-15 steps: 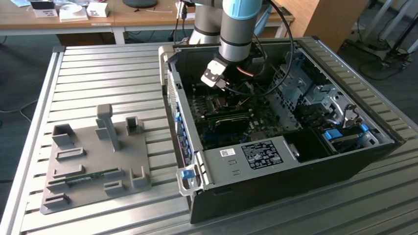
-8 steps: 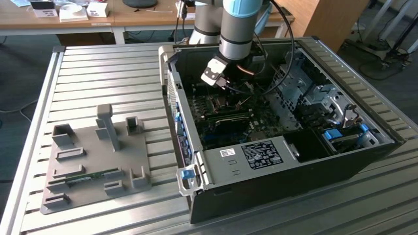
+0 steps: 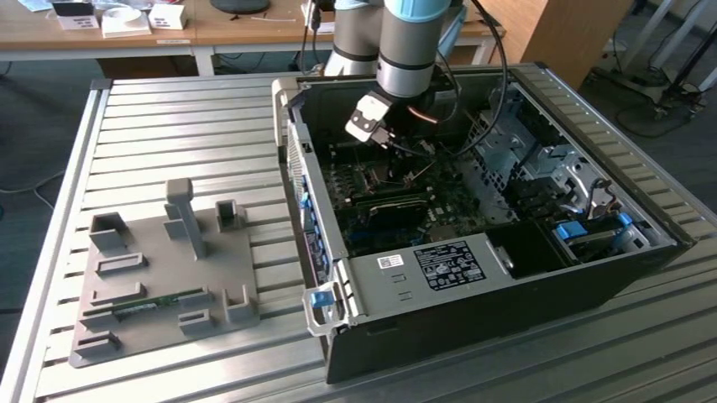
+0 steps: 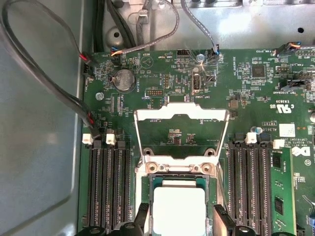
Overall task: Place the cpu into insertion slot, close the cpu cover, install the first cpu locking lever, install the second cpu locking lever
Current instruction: 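Place the cpu into insertion slot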
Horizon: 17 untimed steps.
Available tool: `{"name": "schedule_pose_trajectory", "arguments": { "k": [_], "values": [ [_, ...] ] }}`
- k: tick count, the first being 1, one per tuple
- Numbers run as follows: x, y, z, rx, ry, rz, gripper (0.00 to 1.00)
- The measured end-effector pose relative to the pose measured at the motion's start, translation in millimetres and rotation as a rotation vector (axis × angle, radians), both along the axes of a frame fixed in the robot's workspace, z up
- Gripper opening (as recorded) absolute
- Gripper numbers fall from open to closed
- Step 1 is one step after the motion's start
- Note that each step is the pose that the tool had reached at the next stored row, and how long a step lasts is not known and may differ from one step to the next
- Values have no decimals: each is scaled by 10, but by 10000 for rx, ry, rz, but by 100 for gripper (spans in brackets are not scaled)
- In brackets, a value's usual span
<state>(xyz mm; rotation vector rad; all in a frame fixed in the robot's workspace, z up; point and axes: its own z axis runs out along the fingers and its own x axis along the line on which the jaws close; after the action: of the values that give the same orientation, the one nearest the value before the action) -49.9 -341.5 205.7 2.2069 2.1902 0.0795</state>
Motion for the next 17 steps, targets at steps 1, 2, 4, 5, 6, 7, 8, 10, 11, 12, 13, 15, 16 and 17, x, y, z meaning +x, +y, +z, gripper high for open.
{"name": "schedule_pose_trajectory", "arguments": {
  "k": [1, 2, 4, 5, 6, 7, 8, 10, 11, 12, 13, 15, 16, 17],
  "values": [
    [0, 0, 1, 2, -1, 0, 62],
    [0, 0, 1, 3, -2, 0, 62],
    [0, 0, 4, 0, 0, 0, 62],
    [0, 0, 4, 0, 0, 0, 62],
    [0, 0, 4, 0, 0, 0, 62],
    [0, 0, 4, 0, 0, 0, 62],
    [0, 0, 5, 0, 0, 0, 62],
    [0, 0, 5, 1, 0, 0, 62],
    [0, 0, 5, 1, 0, 0, 62],
    [0, 0, 6, 0, 0, 0, 62],
    [0, 0, 6, 0, 0, 0, 62],
    [0, 0, 6, 0, 0, 0, 60],
    [0, 0, 7, 0, 0, 0, 54],
    [0, 0, 7, 0, 0, 0, 47]
  ]
}}
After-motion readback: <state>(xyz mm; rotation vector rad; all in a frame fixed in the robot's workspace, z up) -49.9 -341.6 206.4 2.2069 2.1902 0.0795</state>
